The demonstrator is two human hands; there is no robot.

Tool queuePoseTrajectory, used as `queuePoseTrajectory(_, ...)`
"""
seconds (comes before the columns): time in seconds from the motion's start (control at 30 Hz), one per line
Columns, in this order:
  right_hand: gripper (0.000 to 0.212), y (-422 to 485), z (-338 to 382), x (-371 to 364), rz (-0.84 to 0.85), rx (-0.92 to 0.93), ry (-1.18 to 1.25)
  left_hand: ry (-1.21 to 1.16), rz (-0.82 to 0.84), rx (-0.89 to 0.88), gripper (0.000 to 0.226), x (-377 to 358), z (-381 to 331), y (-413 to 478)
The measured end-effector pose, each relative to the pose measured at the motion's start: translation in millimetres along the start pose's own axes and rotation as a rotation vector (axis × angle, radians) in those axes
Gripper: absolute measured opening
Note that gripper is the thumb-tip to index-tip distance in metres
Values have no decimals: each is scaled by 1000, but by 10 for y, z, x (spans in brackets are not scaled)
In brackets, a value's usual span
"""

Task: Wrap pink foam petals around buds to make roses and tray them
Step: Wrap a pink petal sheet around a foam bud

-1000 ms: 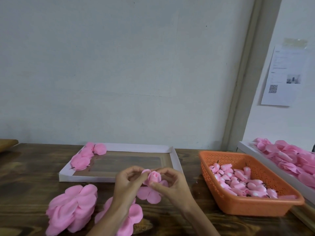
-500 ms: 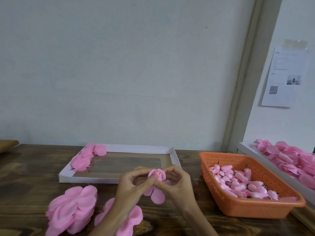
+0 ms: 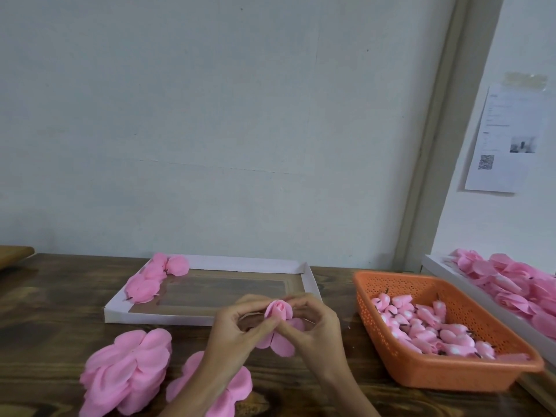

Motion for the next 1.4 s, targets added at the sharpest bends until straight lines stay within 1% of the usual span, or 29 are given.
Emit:
queuePoseTrajectory(0.17,20,-32,10,-17,13,2,-11,38,-16,-22,13,18,-41,-1)
queuePoseTrajectory(0.27,23,-39,26,-46,43,0,-5,42,-57,-30,12,48,-36,2)
queuePoseTrajectory(0.43,21,-9,0,-48,91,-63,35,4,-80,10,13,83,28,40)
queuePoseTrajectory(0.5,24,5,-10,-34,99,-82,68,-5,-55,17,15,77,39,47)
queuePoseTrajectory(0.57,36,13,-8,-27,98,-100,121,-36,-24,24,22,75,51,49)
queuePoseTrajectory(0.63,48,21,-28,-6,70,-135,185,-104,1,81,38,92,78,65)
queuePoseTrajectory(0.67,49,26,-43,12,49,-153,221,-105,20,116,46,105,104,77)
queuePoseTrajectory(0.7,45,33,-57,27,34,-163,257,-74,36,151,49,122,132,96)
queuePoseTrajectory(0.73,38,38,-68,38,25,-170,288,-33,50,192,48,139,158,107)
queuePoseTrajectory(0.83,26,45,-99,71,7,-193,347,17,48,294,31,180,286,108)
queuePoseTrajectory(0.93,27,40,-99,57,62,-197,369,-103,-6,384,17,177,399,82)
queuePoseTrajectory(1.0,31,35,-89,38,112,-193,359,-163,-45,430,16,173,445,74)
queuePoseTrajectory(1.07,33,33,-81,19,155,-179,343,-133,-56,421,19,152,441,74)
queuePoseTrajectory(1.17,33,24,-55,-19,209,-166,292,-162,-98,359,31,127,387,67)
queuePoseTrajectory(1.2,33,21,-43,-29,219,-161,270,-160,-117,333,28,127,372,64)
queuePoseTrajectory(1.3,30,18,-27,-42,206,-149,228,-122,-170,270,8,146,375,54)
queuePoseTrajectory(1.4,29,12,-40,-57,175,-137,198,-106,-178,215,6,125,383,39)
Point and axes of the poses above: each hand's wrist, its own y-axis towards the middle knuckle, its own x-axis out of the back of the hand, z = x × y, the point moved 6 cm from there along y, towards the middle knuckle, and after that the axes turned 7 degrees about x, right-handed, at the moved point
